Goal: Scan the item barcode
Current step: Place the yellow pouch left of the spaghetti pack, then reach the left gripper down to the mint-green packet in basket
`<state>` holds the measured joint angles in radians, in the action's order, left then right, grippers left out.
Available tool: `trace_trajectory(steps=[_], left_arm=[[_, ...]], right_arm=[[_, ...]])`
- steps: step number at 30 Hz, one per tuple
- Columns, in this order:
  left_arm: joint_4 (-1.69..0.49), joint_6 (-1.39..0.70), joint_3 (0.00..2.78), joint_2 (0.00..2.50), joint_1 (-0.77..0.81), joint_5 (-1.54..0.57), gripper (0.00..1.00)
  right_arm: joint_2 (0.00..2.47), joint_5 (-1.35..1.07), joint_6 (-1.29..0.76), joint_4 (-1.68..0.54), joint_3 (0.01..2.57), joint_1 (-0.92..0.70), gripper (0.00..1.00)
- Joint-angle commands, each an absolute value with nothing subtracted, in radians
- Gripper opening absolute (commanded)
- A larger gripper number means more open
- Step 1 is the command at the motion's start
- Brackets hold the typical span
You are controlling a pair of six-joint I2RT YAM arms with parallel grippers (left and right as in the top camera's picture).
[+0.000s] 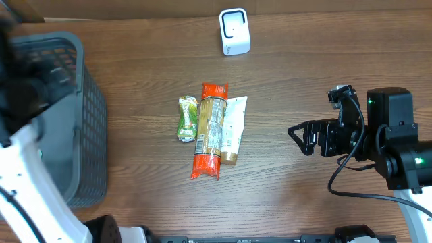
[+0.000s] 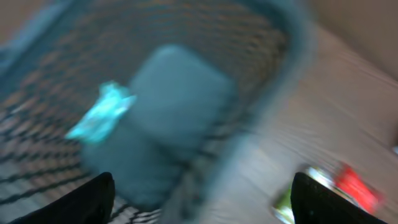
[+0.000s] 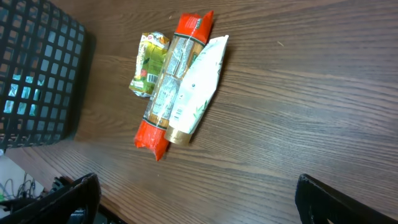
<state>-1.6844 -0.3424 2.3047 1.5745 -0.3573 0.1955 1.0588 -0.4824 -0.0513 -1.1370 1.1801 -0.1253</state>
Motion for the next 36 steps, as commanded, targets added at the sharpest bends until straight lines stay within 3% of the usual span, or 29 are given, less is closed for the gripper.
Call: trace_trajectory(steps=[1, 5, 12, 17, 19, 20, 22, 26, 36], left_arm=[[-1.686, -0.257, 2.231, 1.561, -0.551, 0.089, 0.78], [-1.611, -0.237, 2.072, 1.561, -0.702, -0.029, 0.74], [-1.423, -0.235, 1.747, 1.559, -0.743, -0.019, 0.72], [-1.221, -0.240, 1.509, 1.562, -0.755, 0.120, 0.76], [-1.132, -0.237, 1.425, 1.569, -0.756, 0.181, 0.83], [-1.081, -0.218, 1.381, 1.571, -0.756, 0.202, 0.90], [-0.987, -0.114, 1.303, 1.583, -0.756, 0.206, 0.91], [-0.854, 0.117, 1.195, 1.608, -0.756, 0.206, 0.87], [-0.677, 0.293, 1.180, 1.642, -0.765, 0.212, 0.84]], right_arm=[[1.052, -0.479, -0.044, -1.131, 1.204, -0.129, 1.00], [1.052, -0.479, -0.044, -1.131, 1.204, -0.129, 1.00], [1.052, -0.479, -0.044, -1.131, 1.204, -0.129, 1.00], [1.052, -0.479, -0.044, -1.131, 1.204, -0.129, 1.00], [1.052, -0.479, -0.044, -1.131, 1.204, -0.129, 1.00], [1.052, -0.479, -0.044, -1.132, 1.204, -0.129, 1.00], [1.052, -0.479, -0.044, -1.131, 1.204, -0.129, 1.00], [1.052, -0.479, -0.044, -1.131, 1.204, -0.129, 1.00], [1.052, -0.479, -0.044, -1.131, 1.204, -0.129, 1.00]])
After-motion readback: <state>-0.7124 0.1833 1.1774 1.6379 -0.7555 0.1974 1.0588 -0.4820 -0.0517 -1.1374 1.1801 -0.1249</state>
